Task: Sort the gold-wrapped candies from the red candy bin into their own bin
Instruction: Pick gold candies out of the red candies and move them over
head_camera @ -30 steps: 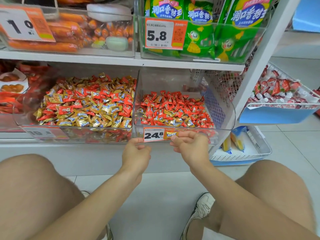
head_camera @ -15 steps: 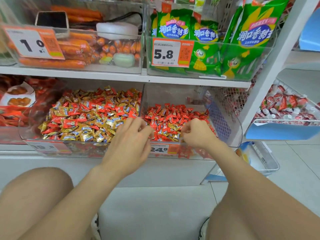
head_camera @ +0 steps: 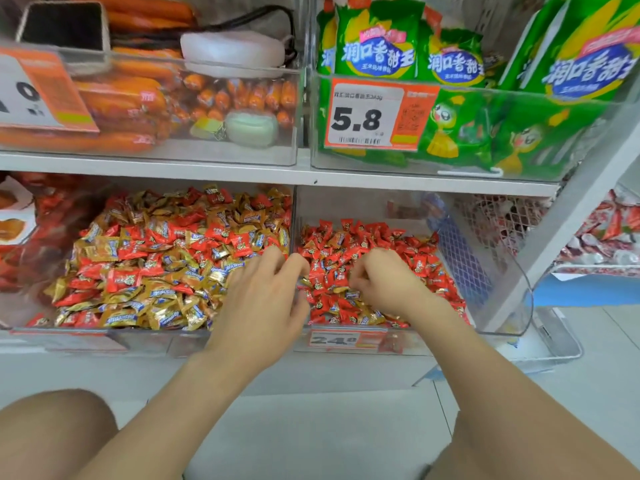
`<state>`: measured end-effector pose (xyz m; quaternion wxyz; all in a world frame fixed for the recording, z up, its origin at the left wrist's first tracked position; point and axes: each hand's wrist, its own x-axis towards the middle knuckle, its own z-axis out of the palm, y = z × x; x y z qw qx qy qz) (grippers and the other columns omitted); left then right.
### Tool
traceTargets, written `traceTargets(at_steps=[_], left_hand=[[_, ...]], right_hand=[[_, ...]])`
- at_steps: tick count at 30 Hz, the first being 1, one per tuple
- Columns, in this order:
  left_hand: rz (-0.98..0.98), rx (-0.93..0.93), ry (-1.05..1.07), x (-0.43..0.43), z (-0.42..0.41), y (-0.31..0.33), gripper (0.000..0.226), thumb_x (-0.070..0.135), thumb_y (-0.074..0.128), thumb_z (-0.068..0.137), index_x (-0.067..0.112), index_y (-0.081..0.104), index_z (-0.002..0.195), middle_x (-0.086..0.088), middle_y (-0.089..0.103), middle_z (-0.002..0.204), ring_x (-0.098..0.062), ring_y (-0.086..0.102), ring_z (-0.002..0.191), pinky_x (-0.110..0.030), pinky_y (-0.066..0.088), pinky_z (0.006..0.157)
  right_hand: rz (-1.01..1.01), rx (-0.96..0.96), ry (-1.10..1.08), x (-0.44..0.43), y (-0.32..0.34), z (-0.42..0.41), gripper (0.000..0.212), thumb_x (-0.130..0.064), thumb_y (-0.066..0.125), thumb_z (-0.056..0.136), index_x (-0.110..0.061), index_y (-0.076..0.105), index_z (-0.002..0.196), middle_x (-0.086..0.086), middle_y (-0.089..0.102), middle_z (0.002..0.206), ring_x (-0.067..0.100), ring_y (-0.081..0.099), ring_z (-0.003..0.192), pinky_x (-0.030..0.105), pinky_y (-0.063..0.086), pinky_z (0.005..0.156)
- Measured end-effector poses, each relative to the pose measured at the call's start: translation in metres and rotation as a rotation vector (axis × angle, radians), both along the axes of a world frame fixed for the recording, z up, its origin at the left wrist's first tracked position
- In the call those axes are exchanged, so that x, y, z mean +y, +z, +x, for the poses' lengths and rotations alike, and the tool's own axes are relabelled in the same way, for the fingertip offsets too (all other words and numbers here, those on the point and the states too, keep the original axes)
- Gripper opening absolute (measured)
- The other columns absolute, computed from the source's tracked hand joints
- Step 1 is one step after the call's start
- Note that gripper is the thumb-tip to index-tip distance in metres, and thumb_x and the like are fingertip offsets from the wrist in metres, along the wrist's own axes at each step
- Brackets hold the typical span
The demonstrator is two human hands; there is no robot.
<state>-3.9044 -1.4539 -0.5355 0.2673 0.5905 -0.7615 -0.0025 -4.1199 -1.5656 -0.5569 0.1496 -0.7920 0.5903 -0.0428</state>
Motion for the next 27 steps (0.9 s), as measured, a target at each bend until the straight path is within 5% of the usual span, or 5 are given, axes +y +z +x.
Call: traceTargets(at_steps=[8, 14, 19, 23, 27], left_hand=[[-0.136, 0.169, -0.084, 0.032, 0.040, 0.018, 0.004, 0.026, 0.056, 0.100, 0.026, 0.057, 0.104, 0.015, 0.050, 0.090, -0.015, 0.051, 0.086, -0.041, 0.045, 0.075], [-0.193, 0.361, 0.162, 0.078, 0.089, 0.007, 0.018, 0.023, 0.061, 0.089, 0.029, 0.049, 0.102, 0.016, 0.049, 0.083, -0.019, 0.049, 0.085, -0.043, 0.041, 0.074], [-0.194, 0.481, 0.559, 0.109, 0.157, -0.026, 0.037, 0.003, 0.070, 0.080, 0.012, 0.050, 0.110, -0.009, 0.053, 0.117, -0.033, 0.043, 0.113, -0.039, 0.031, 0.094], [0.124, 0.888, 0.713, 0.118, 0.185, -0.050, 0.056, 0.007, 0.065, 0.096, 0.003, 0.035, 0.144, -0.017, 0.034, 0.146, -0.034, 0.035, 0.136, -0.049, 0.036, 0.114], [0.120, 1.063, 0.699, 0.111, 0.186, -0.061, 0.048, 0.012, 0.055, 0.104, 0.015, 0.035, 0.147, -0.003, 0.045, 0.142, -0.026, 0.049, 0.129, -0.038, 0.042, 0.104]], right_hand=[[-0.207, -0.415, -0.134, 0.072, 0.056, 0.025, 0.030, -0.050, 0.083, 0.086, -0.034, 0.059, 0.095, -0.006, 0.072, 0.066, 0.017, 0.070, 0.079, 0.037, 0.055, 0.079], [0.089, -0.857, -0.125, 0.162, 0.083, 0.112, 0.021, -0.020, 0.093, 0.079, -0.012, 0.074, 0.080, 0.006, 0.074, 0.066, 0.023, 0.073, 0.053, 0.029, 0.052, 0.045], [0.260, -1.045, -0.151, 0.205, 0.050, 0.167, 0.005, -0.007, 0.080, 0.092, -0.003, 0.078, 0.088, 0.012, 0.075, 0.071, 0.024, 0.073, 0.061, 0.037, 0.063, 0.059], [0.273, -1.020, -0.184, 0.211, 0.024, 0.202, 0.020, 0.001, 0.075, 0.092, -0.011, 0.070, 0.108, 0.014, 0.076, 0.085, 0.028, 0.077, 0.067, 0.043, 0.065, 0.064], [0.072, -0.762, -0.054, 0.205, 0.004, 0.233, 0.017, -0.012, 0.085, 0.085, -0.026, 0.079, 0.093, -0.012, 0.076, 0.082, 0.003, 0.071, 0.069, 0.026, 0.060, 0.075]])
